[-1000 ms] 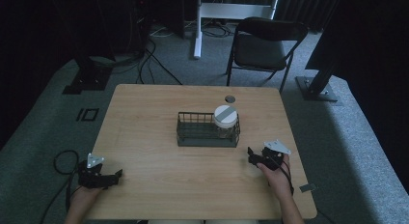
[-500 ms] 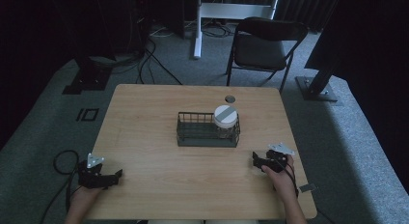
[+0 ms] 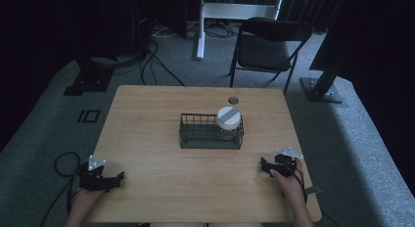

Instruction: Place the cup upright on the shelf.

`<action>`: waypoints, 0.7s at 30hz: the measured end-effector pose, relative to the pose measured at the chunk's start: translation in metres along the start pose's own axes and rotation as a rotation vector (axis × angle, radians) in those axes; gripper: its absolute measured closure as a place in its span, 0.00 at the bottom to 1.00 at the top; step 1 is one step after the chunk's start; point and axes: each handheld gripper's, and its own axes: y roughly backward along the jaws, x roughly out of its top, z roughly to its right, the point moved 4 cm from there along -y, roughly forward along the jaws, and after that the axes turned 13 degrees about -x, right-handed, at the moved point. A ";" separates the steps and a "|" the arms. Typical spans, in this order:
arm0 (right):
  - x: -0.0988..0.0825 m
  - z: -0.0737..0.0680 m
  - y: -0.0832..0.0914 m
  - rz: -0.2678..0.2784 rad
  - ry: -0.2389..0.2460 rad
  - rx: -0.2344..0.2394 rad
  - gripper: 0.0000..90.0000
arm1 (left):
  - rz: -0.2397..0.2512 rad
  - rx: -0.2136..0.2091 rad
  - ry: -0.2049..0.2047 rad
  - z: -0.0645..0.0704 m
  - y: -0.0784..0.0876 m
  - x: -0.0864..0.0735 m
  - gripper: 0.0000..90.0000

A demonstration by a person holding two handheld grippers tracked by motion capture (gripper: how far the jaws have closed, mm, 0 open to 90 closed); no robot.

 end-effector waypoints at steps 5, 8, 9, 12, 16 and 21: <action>-0.003 0.003 0.001 -0.021 0.008 0.023 0.14 | 0.000 0.000 0.000 0.000 0.000 0.000 0.00; -0.006 0.004 0.004 -0.017 0.039 0.054 0.13 | -0.001 0.000 0.000 0.000 0.000 0.000 0.00; -0.007 0.004 0.004 -0.016 0.041 0.057 0.13 | -0.001 0.000 -0.001 0.000 0.000 0.000 0.00; -0.007 0.004 0.004 -0.014 0.054 0.068 0.12 | -0.001 0.000 0.000 0.000 0.000 0.000 0.00; -0.007 0.004 0.004 -0.016 0.052 0.068 0.12 | -0.001 0.000 -0.001 0.000 0.000 0.000 0.00; -0.007 0.004 0.004 -0.015 0.055 0.070 0.12 | -0.001 0.000 -0.001 0.000 0.000 0.000 0.00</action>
